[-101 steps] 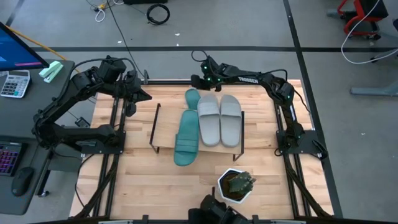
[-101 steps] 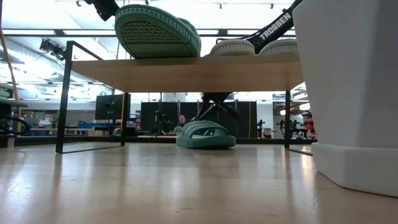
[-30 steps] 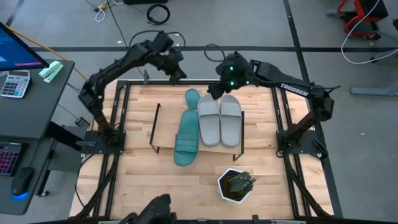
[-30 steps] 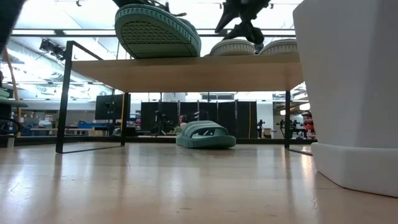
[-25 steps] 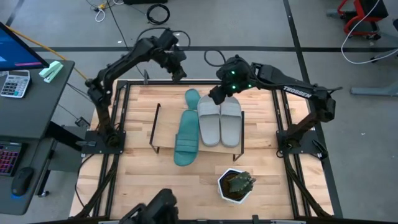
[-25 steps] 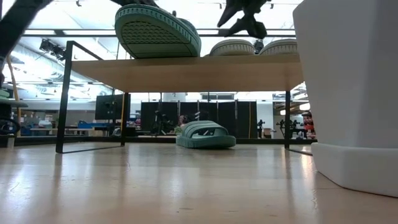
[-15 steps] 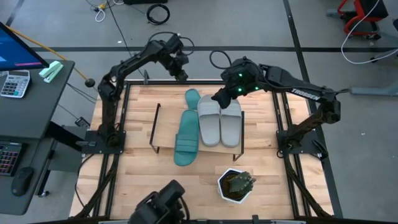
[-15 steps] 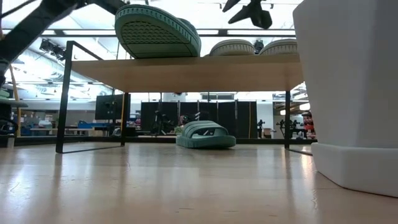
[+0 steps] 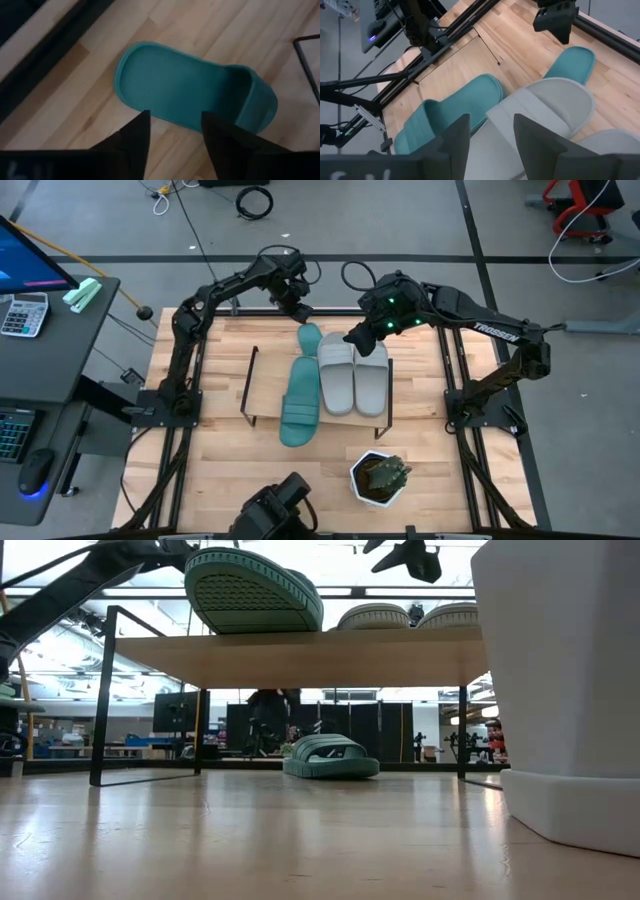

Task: Pick and place slides into the shelf
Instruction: Put the green slipper on the shelf

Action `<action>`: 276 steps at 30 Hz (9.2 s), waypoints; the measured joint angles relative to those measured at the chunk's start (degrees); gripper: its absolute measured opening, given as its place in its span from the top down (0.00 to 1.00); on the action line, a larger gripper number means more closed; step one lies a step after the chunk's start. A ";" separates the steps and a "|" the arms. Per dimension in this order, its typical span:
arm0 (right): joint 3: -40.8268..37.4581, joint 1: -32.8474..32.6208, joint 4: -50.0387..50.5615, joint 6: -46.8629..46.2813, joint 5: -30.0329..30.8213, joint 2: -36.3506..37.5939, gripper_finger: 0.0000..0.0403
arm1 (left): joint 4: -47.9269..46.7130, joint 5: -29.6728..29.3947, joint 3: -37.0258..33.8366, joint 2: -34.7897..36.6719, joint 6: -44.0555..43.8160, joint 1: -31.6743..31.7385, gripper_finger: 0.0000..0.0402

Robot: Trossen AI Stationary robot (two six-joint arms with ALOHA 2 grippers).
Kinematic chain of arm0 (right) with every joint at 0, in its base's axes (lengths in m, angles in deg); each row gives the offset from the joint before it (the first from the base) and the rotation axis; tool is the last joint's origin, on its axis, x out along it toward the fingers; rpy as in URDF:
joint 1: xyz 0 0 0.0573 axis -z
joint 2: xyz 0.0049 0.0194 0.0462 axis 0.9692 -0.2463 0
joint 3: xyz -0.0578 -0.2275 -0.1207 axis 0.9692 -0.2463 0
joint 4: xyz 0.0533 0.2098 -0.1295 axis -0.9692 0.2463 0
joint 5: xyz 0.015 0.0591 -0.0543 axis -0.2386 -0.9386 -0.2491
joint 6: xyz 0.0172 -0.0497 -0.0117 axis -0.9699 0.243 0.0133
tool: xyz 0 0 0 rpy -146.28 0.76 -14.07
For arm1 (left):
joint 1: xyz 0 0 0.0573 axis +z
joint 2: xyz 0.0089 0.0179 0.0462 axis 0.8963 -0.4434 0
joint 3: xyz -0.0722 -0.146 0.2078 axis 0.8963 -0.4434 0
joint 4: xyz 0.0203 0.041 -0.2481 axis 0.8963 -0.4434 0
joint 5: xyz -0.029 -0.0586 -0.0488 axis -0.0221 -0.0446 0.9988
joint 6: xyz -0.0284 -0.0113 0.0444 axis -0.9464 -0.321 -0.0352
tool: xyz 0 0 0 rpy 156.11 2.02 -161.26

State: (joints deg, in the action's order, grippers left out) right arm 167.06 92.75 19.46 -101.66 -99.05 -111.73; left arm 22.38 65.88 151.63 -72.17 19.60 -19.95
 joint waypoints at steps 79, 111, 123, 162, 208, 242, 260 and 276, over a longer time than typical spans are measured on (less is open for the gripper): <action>0.00 -5.50 -1.11 -3.11 3.08 -0.09 0.60 | 5.43 3.21 0.13 -7.78 5.30 3.43 0.91; 0.00 -5.56 -2.67 -2.38 4.03 -0.09 0.60 | 0.36 -7.25 0.13 10.17 9.61 8.44 0.94; 0.00 -5.57 -2.62 -1.80 4.03 -0.09 0.60 | 0.05 -5.65 2.79 17.44 9.52 13.97 0.94; 0.02 -9.52 1.36 22.21 2.52 4.83 0.60 | -28.57 0.68 22.52 23.90 4.83 -2.54 0.95; 0.02 -19.88 1.39 7.50 14.51 5.44 0.60 | -2.59 22.74 -21.43 55.62 -7.73 -12.19 0.95; 0.00 -25.62 -7.93 12.95 14.50 1.82 0.60 | -11.53 16.23 -28.17 51.32 -2.63 -9.56 0.95; -0.02 -26.77 -12.98 10.91 14.97 -3.37 0.60 | -11.21 17.81 -28.09 48.40 5.24 -4.57 0.96; -0.02 -26.79 -13.21 8.61 15.07 -3.34 0.60 | -9.88 17.59 -28.13 44.85 7.47 -4.18 0.96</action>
State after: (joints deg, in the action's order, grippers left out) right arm 167.04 65.96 6.25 -93.05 -83.98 -115.07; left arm 12.50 83.47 123.50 -27.33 27.07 -24.13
